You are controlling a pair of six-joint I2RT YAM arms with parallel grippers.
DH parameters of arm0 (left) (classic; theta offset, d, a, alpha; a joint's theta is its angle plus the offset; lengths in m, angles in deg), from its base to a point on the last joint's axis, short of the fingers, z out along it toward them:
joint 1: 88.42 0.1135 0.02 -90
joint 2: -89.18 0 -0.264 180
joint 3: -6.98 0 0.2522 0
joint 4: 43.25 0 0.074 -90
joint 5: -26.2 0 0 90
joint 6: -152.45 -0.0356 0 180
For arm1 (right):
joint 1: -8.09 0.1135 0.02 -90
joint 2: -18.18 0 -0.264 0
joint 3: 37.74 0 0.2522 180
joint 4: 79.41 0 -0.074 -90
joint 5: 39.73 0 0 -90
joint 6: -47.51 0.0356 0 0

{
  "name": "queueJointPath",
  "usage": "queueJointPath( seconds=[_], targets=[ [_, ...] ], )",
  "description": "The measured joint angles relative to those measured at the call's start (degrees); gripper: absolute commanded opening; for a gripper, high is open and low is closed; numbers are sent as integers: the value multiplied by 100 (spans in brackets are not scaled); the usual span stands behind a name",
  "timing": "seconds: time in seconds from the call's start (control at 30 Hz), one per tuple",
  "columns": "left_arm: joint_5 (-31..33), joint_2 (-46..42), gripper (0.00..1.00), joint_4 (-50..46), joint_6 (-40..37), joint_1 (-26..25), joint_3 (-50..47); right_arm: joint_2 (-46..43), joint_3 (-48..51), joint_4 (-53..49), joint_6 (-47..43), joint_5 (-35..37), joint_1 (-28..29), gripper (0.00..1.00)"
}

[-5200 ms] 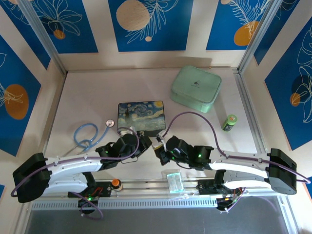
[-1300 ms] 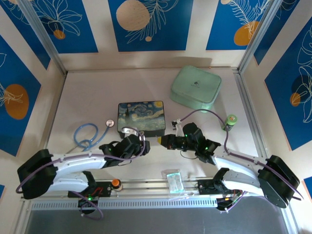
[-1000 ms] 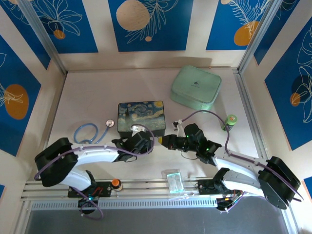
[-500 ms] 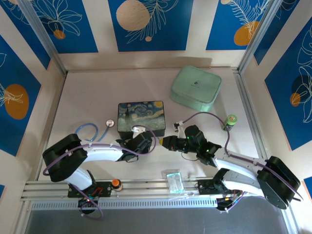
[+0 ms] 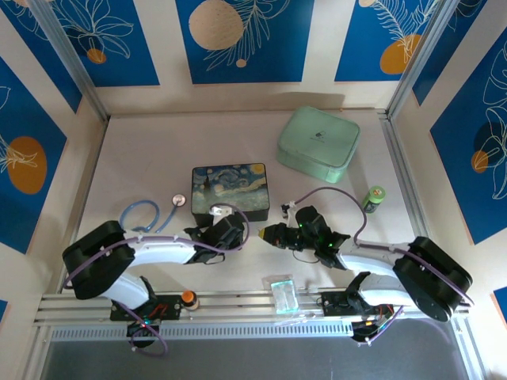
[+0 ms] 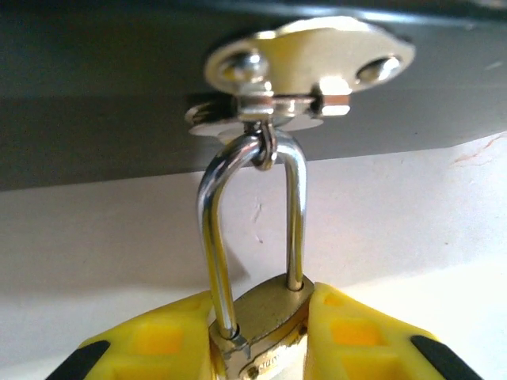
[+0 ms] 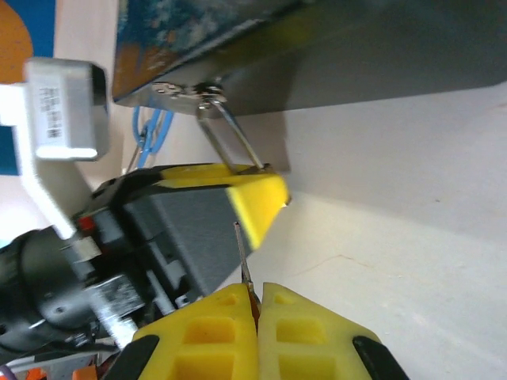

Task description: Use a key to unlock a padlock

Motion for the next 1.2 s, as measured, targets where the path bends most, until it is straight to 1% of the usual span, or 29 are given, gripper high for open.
queueJointPath(
  seconds=[0.17,0.3,0.43,0.5,0.57,0.7,0.83,0.9,1.2],
  targets=[
    [-203,-249,10,321,472,13,-166,219,0,258,94,-39,0,0],
    [-352,-256,10,595,844,26,-232,466,0,505,166,-79,2,0],
    [-367,-175,9,656,1010,26,-223,706,35,693,219,-90,2,0],
    [-365,-103,8,752,1056,26,-223,750,63,737,221,-87,15,0],
    [-369,-17,4,931,1145,26,-223,785,76,763,223,-90,39,0],
    [-411,92,0,1414,1482,28,-317,916,83,920,317,-142,35,0],
    [-439,92,0,1965,1871,28,-562,1163,238,1451,531,-433,-105,0],
    [-448,92,0,2100,2002,28,-612,1300,258,1558,610,-584,-219,0],
    [-455,-98,0,2249,2297,28,-752,1853,254,2122,824,-1228,-472,0]
  ],
)
